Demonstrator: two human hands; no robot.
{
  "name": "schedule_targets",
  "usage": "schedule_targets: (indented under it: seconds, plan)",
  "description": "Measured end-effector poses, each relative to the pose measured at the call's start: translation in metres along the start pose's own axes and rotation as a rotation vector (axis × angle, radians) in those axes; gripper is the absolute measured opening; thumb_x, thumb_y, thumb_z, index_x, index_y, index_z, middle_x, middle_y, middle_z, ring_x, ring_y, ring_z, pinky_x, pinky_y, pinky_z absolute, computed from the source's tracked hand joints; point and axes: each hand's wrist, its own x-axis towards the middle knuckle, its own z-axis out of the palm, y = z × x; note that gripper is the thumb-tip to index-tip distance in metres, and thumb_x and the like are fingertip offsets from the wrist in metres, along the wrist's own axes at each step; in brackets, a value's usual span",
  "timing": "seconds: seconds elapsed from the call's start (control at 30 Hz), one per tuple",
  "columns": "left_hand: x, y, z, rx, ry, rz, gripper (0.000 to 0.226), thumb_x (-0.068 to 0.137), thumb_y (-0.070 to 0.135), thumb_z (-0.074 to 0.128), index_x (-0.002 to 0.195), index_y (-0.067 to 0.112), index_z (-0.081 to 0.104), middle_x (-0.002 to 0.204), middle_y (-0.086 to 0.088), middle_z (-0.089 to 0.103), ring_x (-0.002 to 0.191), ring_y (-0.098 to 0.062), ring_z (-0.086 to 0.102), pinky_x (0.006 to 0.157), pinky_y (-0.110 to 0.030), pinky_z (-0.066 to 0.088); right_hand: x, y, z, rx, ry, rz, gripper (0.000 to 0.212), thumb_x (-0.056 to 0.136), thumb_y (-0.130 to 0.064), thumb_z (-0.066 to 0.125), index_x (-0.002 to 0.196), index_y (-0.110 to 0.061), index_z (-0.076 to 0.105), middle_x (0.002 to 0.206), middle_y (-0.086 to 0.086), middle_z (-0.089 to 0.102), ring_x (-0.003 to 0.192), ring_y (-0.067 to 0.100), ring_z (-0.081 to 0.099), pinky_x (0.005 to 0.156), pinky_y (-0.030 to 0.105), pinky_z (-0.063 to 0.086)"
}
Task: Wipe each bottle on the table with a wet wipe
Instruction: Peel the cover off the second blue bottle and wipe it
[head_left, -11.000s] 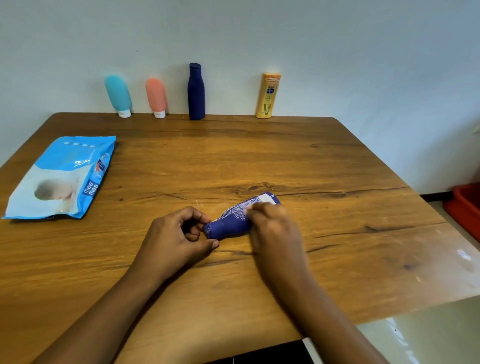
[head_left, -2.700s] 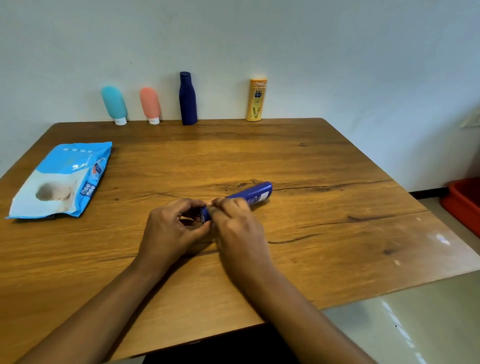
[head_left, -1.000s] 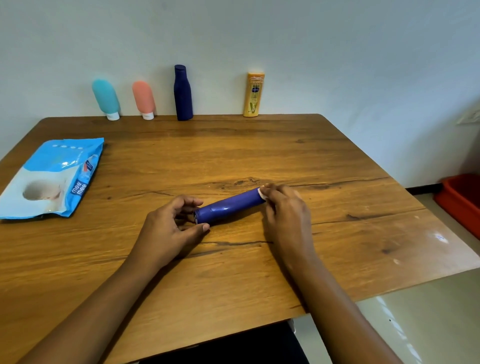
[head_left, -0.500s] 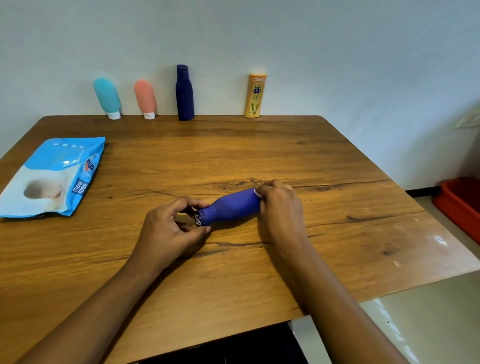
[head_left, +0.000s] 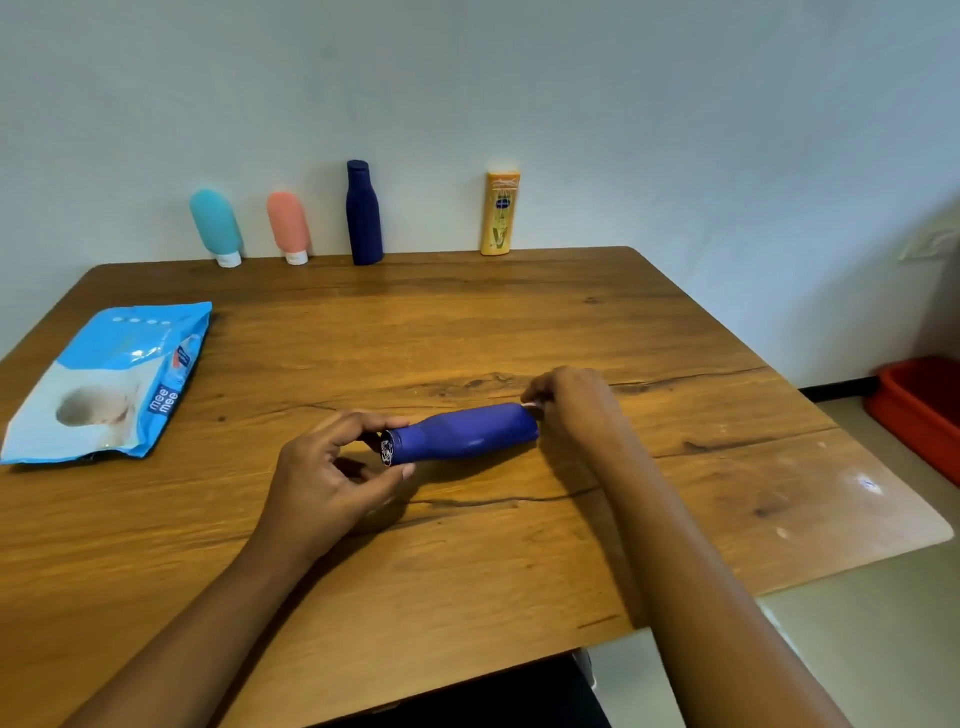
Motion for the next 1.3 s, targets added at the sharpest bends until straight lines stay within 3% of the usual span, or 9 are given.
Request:
schedule_targets:
  seconds: [0.13,0.27,0.43,0.57,0.8,0.9,1.07,1.17,1.3]
  plan:
    - [0.009,0.009,-0.010,-0.130,0.076,-0.049,0.042,0.067,0.038,0.075,0.105,0.023,0.068,0.101,0.005,0.064,0.090,-0.010,0.062,0.065,-0.015,0.052,-0.013,0.008,-0.011,0.512,0.116,0.069,0.024,0.090,-0.003,0.055,0.107,-0.016,0.067,0.103,-0.003,0.064,0.095,0.009,0.057,0.072,0.005,0.041]
    - [0.028,0.031,-0.013,-0.202,0.123,-0.084,0.030,0.071,0.025,0.080,0.098,0.031,0.068,0.100,0.008,0.066,0.096,-0.009,0.062,0.076,-0.018,0.051,-0.020,-0.011,-0.018,1.105,0.118,0.085,0.030,0.093,0.003,0.048,0.094,-0.021,0.067,0.097,0.002,0.068,0.082,0.007,0.063,0.074,0.020,0.054]
    - [0.052,0.044,-0.016,-0.170,0.079,-0.092,0.032,0.076,0.017,0.077,0.101,0.034,0.068,0.101,0.017,0.069,0.101,-0.005,0.063,0.089,-0.033,0.052,-0.027,-0.040,-0.047,1.399,0.091,0.046,0.031,0.090,0.005,0.049,0.079,-0.015,0.070,0.079,-0.002,0.072,0.079,0.010,0.066,0.077,0.024,0.054]
    - [0.060,0.046,-0.012,-0.163,0.076,-0.108,0.034,0.076,0.018,0.076,0.102,0.038,0.066,0.101,0.021,0.069,0.101,0.002,0.061,0.087,-0.026,0.052,-0.030,-0.055,-0.064,1.535,-0.049,0.010,0.022,0.085,0.006,0.055,0.093,-0.007,0.069,0.087,0.003,0.073,0.083,0.012,0.067,0.077,0.023,0.055]
    - [0.064,0.045,0.003,-0.217,0.139,-0.131,0.026,0.075,0.020,0.076,0.093,0.036,0.065,0.093,0.024,0.069,0.092,0.007,0.061,0.077,-0.009,0.048,-0.021,-0.076,-0.073,0.941,0.061,-0.185,0.020,0.085,-0.010,0.064,0.094,-0.028,0.069,0.092,-0.009,0.070,0.088,0.003,0.063,0.074,0.017,0.048]
    - [0.067,0.042,0.007,-0.240,0.146,-0.145,0.025,0.075,0.023,0.076,0.094,0.035,0.066,0.094,0.023,0.069,0.093,0.004,0.062,0.080,-0.014,0.049,-0.014,-0.087,-0.082,0.525,0.182,-0.350,0.019,0.089,-0.019,0.060,0.101,-0.033,0.064,0.095,-0.021,0.061,0.089,-0.002,0.057,0.071,0.010,0.041]
    - [0.069,0.039,0.011,-0.306,0.138,-0.167,0.028,0.076,0.018,0.076,0.101,0.028,0.068,0.095,0.010,0.072,0.094,-0.004,0.065,0.082,-0.024,0.053,-0.004,-0.105,-0.084,0.102,0.193,-0.554,0.032,0.095,-0.013,0.050,0.124,-0.024,0.057,0.123,-0.007,0.057,0.103,0.001,0.048,0.081,0.011,0.039]
    - [0.070,0.038,0.012,-0.292,0.125,-0.150,0.030,0.076,0.015,0.075,0.102,0.027,0.066,0.096,0.010,0.071,0.095,-0.002,0.064,0.081,-0.021,0.054,-0.003,-0.107,-0.078,-0.136,0.111,-0.616,0.034,0.094,-0.013,0.049,0.128,-0.019,0.054,0.129,-0.001,0.053,0.115,0.012,0.049,0.095,0.024,0.042]
    - [0.068,0.034,0.010,-0.259,0.099,-0.122,0.031,0.077,0.017,0.075,0.104,0.028,0.066,0.098,0.012,0.070,0.099,-0.005,0.064,0.083,-0.028,0.055,-0.009,-0.097,-0.070,-0.283,0.105,-0.716,0.043,0.091,-0.008,0.055,0.133,-0.018,0.049,0.133,0.002,0.051,0.118,0.017,0.050,0.094,0.027,0.044]
